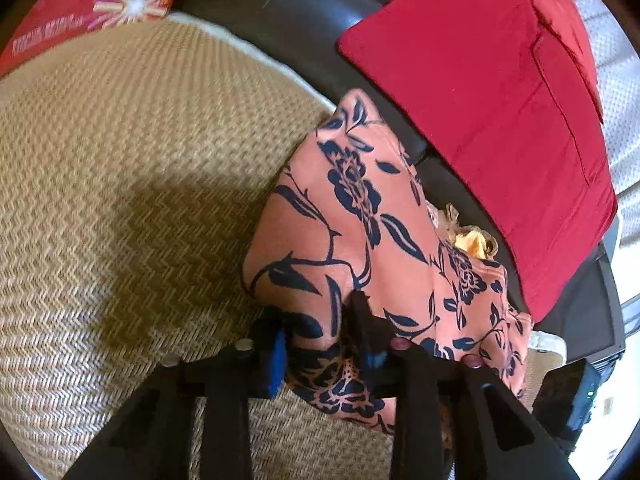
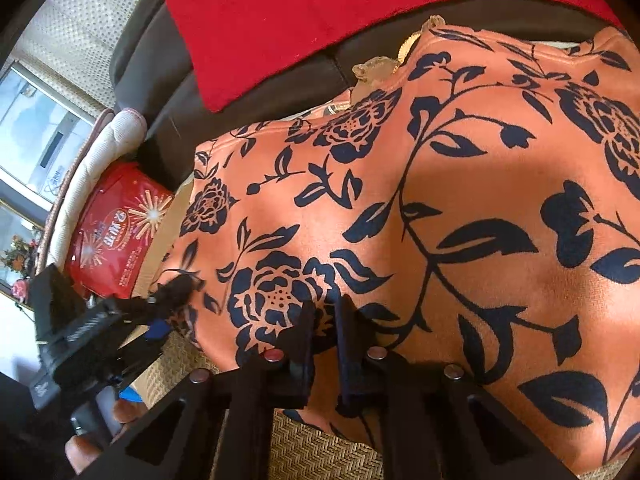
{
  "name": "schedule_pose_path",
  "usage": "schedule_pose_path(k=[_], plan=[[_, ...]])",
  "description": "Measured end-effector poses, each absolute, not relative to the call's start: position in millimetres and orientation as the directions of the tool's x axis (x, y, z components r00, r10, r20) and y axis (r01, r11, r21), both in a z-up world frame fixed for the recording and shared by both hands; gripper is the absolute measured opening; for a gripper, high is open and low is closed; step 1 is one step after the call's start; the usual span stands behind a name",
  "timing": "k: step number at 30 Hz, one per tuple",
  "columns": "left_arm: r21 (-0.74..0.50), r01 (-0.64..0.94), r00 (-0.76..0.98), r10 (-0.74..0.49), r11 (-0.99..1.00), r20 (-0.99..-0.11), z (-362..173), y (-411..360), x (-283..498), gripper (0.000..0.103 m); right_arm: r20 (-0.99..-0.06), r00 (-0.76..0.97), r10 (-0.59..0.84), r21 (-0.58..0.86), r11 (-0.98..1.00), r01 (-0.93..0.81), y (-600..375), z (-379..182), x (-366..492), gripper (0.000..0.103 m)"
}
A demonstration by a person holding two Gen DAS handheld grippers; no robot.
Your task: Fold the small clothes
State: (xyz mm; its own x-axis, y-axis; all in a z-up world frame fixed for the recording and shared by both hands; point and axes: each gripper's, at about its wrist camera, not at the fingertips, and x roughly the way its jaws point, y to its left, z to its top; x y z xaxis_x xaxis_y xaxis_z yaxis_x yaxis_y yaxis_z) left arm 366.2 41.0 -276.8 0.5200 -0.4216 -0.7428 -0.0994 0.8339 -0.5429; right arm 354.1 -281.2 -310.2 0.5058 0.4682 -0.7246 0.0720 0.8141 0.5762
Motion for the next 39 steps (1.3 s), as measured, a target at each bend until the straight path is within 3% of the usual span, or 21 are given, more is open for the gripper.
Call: schedule_pose_path(k=[5, 7, 9, 11, 12, 13, 17, 20, 26, 31, 34, 35, 36, 37, 38, 39], plan=[[-0.519, -0.029, 0.572, -0.412, 0.854, -0.709, -263, 26, 370, 0.026, -0.68, 0.485, 0.549, 0.641, 0.767, 0.03, -293, -310, 349, 0.011], [-0.518, -0.014, 0.569, -0.419, 0.855, -0.707, -263, 19, 375, 0.06, -0.648, 0.478, 0.593, 0.687, 0.727, 0.029, -305, -308, 346, 0.011], [-0.512, -0.016, 0.553, -0.419, 0.859, -0.72, -267, 13, 378, 0.061, -0.612, 0.511, 0.604, 0.715, 0.698, 0.03, -322, -299, 339, 0.016], [-0.48, -0.025, 0.562, -0.385, 0.877, -0.732, -268, 10, 376, 0.046, -0.595, 0.584, 0.553, 0.703, 0.709, 0.045, -348, -286, 330, 0.016], [-0.464, -0.032, 0.563, -0.368, 0.885, -0.74, -269, 7, 378, 0.029, -0.598, 0.61, 0.52, 0.694, 0.717, 0.07, -360, -284, 326, 0.016], [-0.467, -0.033, 0.567, -0.368, 0.884, -0.737, -267, 10, 376, 0.028, -0.606, 0.623, 0.494, 0.689, 0.718, 0.101, -371, -285, 323, 0.014], [-0.413, 0.011, 0.615, -0.332, 0.911, -0.715, -246, -10, 369, 0.023, -0.554, 0.563, 0.613, 0.79, 0.601, 0.123, -395, -313, 322, 0.013], [-0.337, 0.116, 0.661, -0.326, 0.934, -0.676, -221, -37, 354, 0.022, -0.506, 0.588, 0.631, 0.824, 0.555, 0.114, -415, -303, 312, 0.016], [-0.172, 0.405, 0.664, -0.419, 0.898, -0.619, -172, -143, 319, 0.015, -0.452, 0.735, 0.505, 0.832, 0.537, 0.143, -493, -284, 277, 0.017], [-0.096, 0.606, 0.537, -0.495, 0.79, -0.682, -186, -249, 301, 0.016, -0.374, 0.805, 0.46, 0.88, 0.451, 0.151, -537, -288, 262, 0.017], [-0.173, 0.642, 0.444, -0.547, 0.747, -0.71, -196, -254, 307, 0.017, -0.316, 0.807, 0.499, 0.921, 0.366, 0.134, -538, -296, 267, 0.022], [-0.216, 0.647, 0.436, -0.588, 0.731, -0.682, -193, -239, 309, 0.021, -0.29, 0.802, 0.523, 0.936, 0.329, 0.124, -538, -299, 271, 0.027], [-0.227, 0.646, 0.449, -0.604, 0.728, -0.658, -190, -226, 310, 0.038, -0.273, 0.796, 0.54, 0.945, 0.307, 0.115, -535, -301, 275, 0.044], [-0.227, 0.626, 0.495, -0.605, 0.746, -0.624, -185, -206, 312, 0.063, -0.27, 0.786, 0.556, 0.947, 0.299, 0.114, -533, -302, 281, 0.061], [-0.227, 0.6, 0.537, -0.597, 0.767, -0.596, -183, -191, 315, 0.073, -0.278, 0.779, 0.562, 0.945, 0.306, 0.116, -529, -301, 285, 0.081], [-0.24, 0.56, 0.589, -0.585, 0.793, -0.558, -181, -171, 319, 0.08, -0.288, 0.781, 0.553, 0.938, 0.328, 0.114, -524, -298, 288, 0.081]])
